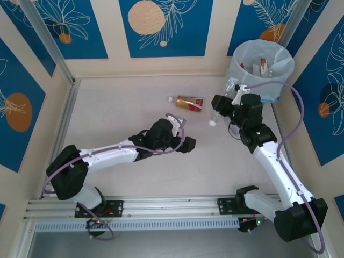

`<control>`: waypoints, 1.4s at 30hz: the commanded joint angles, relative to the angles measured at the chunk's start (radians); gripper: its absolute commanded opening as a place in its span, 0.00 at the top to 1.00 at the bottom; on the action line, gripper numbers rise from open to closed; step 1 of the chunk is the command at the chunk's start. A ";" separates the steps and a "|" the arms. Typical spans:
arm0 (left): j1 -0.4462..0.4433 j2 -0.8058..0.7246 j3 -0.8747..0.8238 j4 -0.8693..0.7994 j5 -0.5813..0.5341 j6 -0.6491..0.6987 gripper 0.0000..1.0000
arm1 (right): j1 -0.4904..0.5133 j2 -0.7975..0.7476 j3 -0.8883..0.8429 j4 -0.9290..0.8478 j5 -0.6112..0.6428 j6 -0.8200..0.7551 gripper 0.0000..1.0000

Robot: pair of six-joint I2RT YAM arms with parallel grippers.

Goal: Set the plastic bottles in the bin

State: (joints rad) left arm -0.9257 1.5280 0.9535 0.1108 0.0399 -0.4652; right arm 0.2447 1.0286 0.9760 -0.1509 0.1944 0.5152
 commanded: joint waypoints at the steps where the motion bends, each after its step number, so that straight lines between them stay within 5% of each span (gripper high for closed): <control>1: 0.001 -0.032 -0.019 -0.010 -0.023 0.005 0.01 | -0.003 0.030 0.074 0.128 0.173 -0.113 0.68; 13: 0.001 -0.069 -0.041 -0.025 -0.064 0.006 0.01 | -0.167 0.327 0.384 0.376 0.215 -0.243 0.68; 23: 0.001 -0.065 -0.031 -0.051 -0.086 0.010 0.01 | -0.189 0.650 0.601 0.692 0.381 -0.612 0.68; 37: 0.002 -0.048 -0.030 -0.059 -0.116 -0.021 0.01 | -0.203 0.892 0.721 0.732 0.397 -0.803 0.61; 42: 0.001 -0.043 -0.027 -0.060 -0.111 -0.025 0.01 | -0.231 0.917 0.726 0.631 0.419 -0.717 0.58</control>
State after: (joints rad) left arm -0.9257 1.4811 0.9134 0.0628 -0.0616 -0.4740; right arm 0.0315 1.9434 1.6566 0.4904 0.5690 -0.2272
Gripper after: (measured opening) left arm 0.989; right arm 0.503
